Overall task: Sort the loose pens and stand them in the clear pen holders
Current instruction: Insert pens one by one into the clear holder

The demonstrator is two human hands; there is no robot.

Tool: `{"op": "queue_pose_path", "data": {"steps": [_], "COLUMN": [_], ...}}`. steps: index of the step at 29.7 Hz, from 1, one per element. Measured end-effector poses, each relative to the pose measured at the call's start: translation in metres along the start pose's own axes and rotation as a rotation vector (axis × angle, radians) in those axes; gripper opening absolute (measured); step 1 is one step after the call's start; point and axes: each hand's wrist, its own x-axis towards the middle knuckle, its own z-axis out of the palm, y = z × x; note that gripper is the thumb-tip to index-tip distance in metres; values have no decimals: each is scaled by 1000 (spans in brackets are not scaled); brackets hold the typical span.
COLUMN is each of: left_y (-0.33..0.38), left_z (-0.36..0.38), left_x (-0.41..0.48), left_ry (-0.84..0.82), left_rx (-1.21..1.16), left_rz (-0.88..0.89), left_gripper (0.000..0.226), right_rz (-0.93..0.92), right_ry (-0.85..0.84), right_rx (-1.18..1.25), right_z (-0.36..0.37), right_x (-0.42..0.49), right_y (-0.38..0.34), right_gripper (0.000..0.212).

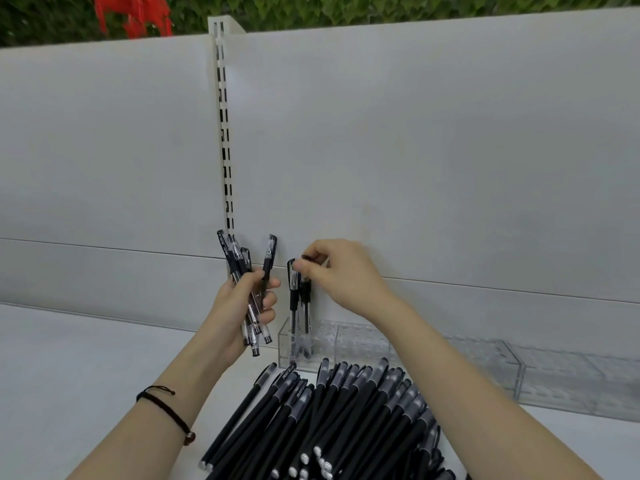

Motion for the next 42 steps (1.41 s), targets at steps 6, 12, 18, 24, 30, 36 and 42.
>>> {"op": "queue_pose_path", "data": {"steps": [6, 12, 18, 24, 30, 36, 42], "left_y": [1, 2, 1, 1, 0, 1, -2], "left_z": [-2, 2, 3, 5, 5, 5, 5], "left_x": [-2, -7, -8, -10, -11, -11, -11], "left_ry": [-70, -149, -160, -197, -266, -264, -190], "left_rx": [-52, -111, -99, -95, -12, 69, 167], "left_rz": [49, 54, 50, 19, -13, -11, -111], "left_gripper": [7, 9, 9, 9, 10, 19, 22], "right_rz": [45, 54, 52, 92, 123, 246, 234], "right_ry": [-31, 79, -10, 119, 93, 144, 462], "right_rx": [-59, -24, -3, 200, 577, 745, 834], "right_z": [9, -3, 3, -1, -7, -9, -33], "right_x": [-5, 0, 0, 0, -2, -4, 2], "right_y": [3, 1, 7, 1, -13, -20, -14], "right_gripper": [28, 35, 28, 20, 14, 10, 14]}}
